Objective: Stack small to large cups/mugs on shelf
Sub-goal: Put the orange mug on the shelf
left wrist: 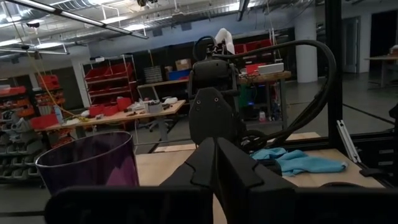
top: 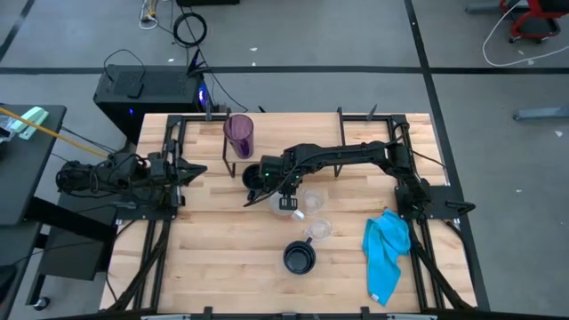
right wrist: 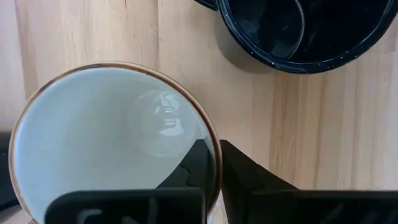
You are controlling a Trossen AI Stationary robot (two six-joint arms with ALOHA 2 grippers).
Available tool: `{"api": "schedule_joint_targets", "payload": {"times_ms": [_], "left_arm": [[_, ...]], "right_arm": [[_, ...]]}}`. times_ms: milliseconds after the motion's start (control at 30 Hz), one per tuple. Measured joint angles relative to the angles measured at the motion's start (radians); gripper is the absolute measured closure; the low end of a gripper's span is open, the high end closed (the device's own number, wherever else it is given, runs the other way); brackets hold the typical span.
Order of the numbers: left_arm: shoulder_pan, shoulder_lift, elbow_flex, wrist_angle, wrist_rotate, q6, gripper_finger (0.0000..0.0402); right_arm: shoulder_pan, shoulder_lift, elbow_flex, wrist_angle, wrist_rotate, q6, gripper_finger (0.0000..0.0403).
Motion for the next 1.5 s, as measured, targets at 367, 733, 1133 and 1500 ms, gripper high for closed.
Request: {"api": "schedule_joint_targets", "payload": {"times_ms": [367,733,1133,1500], "left_arm": [[0.0,0.0,0.0,0.0,0.0,0.002,0.0395],[0.0,0.0,0.0,0.0,0.0,0.009,0.0375],[0.0,0.0,0.0,0.002,0.0,0.021,0.0385],[0.0,0.0,0.0,0.024,-0.001,0.034,0.0392]], "right_arm": [[0.001,-0.008,0.002,0.007,0.003,-0.004,0.0386],[0.001,-0.077,0.002,-0.012,0.003,0.011,0.0387],[-0.023,-0.197,0.005,0.0,0.0,0.007,0.0387],[-0.096,-0.237,0.193,-0.03,0.051,-0.015,0.0387]]}}
